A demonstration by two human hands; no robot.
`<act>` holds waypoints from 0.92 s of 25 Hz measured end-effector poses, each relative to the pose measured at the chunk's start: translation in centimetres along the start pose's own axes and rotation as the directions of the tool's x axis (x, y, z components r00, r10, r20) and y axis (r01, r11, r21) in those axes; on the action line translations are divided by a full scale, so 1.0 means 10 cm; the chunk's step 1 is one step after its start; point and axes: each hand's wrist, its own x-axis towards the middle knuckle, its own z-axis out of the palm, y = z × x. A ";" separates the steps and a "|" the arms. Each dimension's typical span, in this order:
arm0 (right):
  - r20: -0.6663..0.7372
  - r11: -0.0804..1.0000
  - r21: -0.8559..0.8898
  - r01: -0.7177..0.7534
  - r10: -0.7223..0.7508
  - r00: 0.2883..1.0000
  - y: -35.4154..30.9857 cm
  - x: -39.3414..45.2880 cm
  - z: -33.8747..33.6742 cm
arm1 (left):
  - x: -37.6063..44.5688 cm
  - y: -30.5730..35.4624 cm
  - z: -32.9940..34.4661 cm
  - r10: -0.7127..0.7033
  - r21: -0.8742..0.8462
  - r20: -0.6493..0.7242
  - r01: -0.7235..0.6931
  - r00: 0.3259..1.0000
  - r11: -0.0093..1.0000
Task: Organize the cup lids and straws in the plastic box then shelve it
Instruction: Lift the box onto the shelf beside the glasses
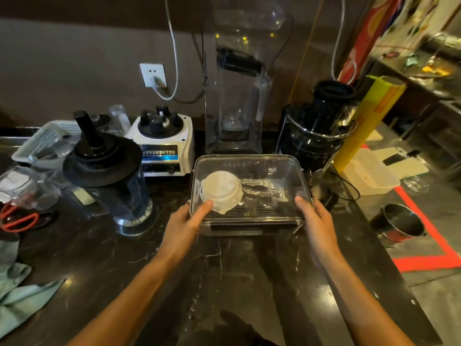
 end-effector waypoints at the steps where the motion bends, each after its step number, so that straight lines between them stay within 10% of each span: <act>1: -0.002 1.000 0.015 0.019 -0.019 1.000 -0.12 0.00 0.01 | 0.02 0.11 -0.03 0.039 0.015 0.003 -0.039 0.999 0.999; 23: 0.009 0.871 -0.088 0.483 -0.484 0.875 -2.26 -0.15 -0.50 | -0.46 2.15 0.12 0.535 0.142 -0.119 -0.519 0.837 0.843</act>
